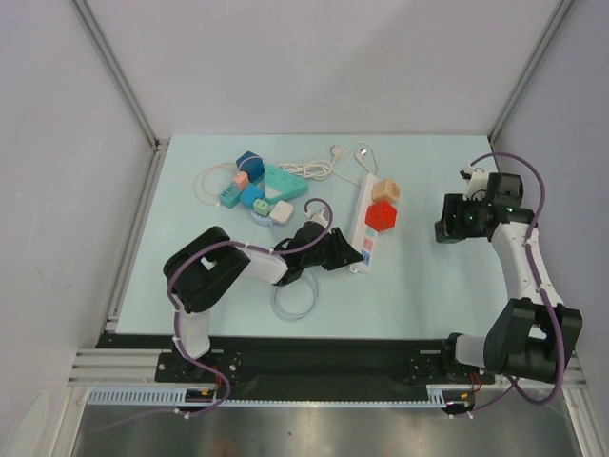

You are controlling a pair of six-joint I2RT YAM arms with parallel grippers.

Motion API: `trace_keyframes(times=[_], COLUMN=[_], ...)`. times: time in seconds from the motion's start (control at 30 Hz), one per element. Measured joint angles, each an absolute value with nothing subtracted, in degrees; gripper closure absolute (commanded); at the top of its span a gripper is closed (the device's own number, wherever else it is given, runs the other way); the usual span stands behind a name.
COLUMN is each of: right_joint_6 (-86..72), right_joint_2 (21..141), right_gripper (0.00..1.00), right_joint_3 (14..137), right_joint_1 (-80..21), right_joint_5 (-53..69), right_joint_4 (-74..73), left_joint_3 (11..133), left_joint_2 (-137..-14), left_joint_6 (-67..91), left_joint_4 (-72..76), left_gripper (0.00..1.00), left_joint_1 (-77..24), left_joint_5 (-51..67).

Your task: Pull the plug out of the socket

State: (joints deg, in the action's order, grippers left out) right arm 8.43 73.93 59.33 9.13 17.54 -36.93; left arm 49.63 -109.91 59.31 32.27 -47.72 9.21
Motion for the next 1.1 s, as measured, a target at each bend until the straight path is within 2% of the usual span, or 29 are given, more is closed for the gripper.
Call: trace_keyframes(times=[0.27,0.47,0.8,1.1], right_joint_6=[25.9,31.4,33.6,35.7], right_joint_2=[74.3,81.2,87.5,87.5], right_gripper=[1.00,1.00,1.00,0.93], right_joint_3=[55.6,55.0,55.3,55.2], right_joint_1=[21.9,27.7,29.7,32.0], right_joint_5=[15.9,13.6,10.5,8.8], right_joint_4=[-37.8,-33.9,-29.0,-26.4], left_joint_3=[48.4,47.5,46.6,46.6], left_joint_2=[-109.7,-109.4,-109.2,-109.2], left_joint_6=[58.4,57.8,57.3,56.9], left_joint_4=[34.3,35.3,36.3,36.4], left_gripper=[1.00,1.00,1.00,1.00], left_joint_1=[-47.7,-47.6,-47.4,-47.0], left_joint_5=[9.7,10.1,11.1,12.1])
